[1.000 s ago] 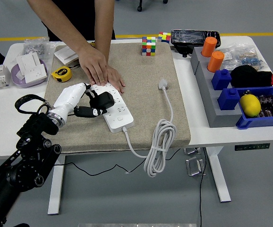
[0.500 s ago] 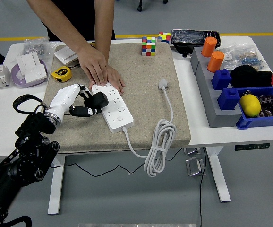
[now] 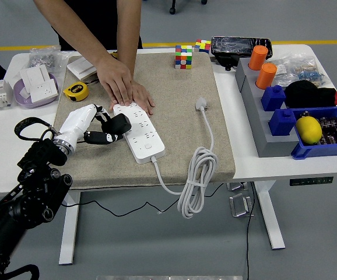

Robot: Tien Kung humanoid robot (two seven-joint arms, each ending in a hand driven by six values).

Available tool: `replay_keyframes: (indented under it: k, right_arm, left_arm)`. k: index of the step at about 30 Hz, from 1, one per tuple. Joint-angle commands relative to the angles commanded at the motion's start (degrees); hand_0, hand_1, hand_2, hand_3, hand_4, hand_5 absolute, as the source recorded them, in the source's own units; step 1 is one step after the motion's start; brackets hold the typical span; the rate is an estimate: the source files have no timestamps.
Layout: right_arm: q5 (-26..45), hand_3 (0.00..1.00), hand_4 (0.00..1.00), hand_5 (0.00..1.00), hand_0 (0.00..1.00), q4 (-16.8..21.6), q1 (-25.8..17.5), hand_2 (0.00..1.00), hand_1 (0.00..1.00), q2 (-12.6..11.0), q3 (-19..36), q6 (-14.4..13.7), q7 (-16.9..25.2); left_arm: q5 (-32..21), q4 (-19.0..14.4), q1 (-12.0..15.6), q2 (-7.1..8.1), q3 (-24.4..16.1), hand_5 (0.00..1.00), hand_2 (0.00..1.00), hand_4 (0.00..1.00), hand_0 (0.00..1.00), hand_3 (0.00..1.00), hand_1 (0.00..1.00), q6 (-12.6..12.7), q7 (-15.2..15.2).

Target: Pick up the plug,place it near the board,insert it into the board,press the button

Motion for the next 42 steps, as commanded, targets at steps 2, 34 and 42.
replay_keyframes:
  k: [2, 34, 42]
  right_arm:
    - [-0.04, 0.838, 0.998, 0.998, 0.859, 0.02, -0.01, 0.832, 0.858, 0.0, 0.01, 0.0, 0.0]
    - [0.21, 0.837, 0.998, 0.998, 0.858, 0.02, 0.21, 0.831, 0.858, -0.07, 0.05, -0.02, 0.05]
    - [0.33, 0.836, 0.998, 0.998, 0.858, 0.02, 0.31, 0.832, 0.859, -0.08, 0.01, -0.02, 0.07]
  left_arm:
    - [0.0, 0.24, -0.16, 0.0, -0.06, 0.266, 0.42, 0.545, 0.714, 0.3, 0.628, 0.07, -0.01]
    - [0.0, -1.0, -0.19, 0.0, 1.82, 0.263, 0.42, 0.549, 0.709, 0.297, 0.641, -0.32, 0.29]
    - [0.0, -2.07, -0.1, 0.0, 3.29, 0.262, 0.419, 0.549, 0.709, 0.295, 0.643, -0.42, 0.48]
